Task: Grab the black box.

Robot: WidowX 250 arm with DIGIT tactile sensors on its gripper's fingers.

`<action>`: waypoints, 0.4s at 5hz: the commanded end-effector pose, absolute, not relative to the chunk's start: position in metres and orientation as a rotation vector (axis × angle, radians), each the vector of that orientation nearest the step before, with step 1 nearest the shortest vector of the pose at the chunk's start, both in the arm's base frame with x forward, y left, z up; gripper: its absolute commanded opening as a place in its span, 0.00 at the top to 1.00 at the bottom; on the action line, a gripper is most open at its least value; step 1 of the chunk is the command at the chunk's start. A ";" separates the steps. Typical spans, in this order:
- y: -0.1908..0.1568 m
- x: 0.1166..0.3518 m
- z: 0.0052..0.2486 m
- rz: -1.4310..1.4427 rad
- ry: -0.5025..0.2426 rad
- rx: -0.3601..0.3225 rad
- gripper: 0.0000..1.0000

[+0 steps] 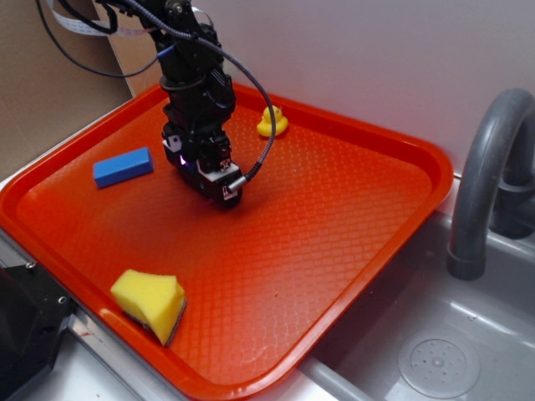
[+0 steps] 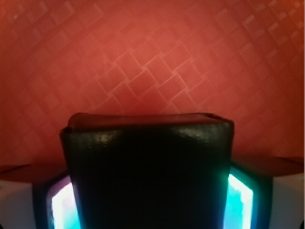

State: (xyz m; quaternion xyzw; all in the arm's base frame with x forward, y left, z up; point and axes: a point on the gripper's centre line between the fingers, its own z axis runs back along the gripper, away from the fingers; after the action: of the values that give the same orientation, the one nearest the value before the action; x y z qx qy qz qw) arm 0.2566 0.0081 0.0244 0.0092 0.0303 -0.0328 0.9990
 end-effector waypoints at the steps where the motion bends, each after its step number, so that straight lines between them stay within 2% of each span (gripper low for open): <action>1: 0.007 0.248 0.120 0.074 0.017 0.023 1.00; 2: 0.004 0.235 0.170 0.118 -0.051 0.005 1.00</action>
State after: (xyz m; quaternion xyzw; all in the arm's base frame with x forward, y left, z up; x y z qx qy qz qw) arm 0.2335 0.0042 0.1566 0.0011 0.0076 0.0604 0.9981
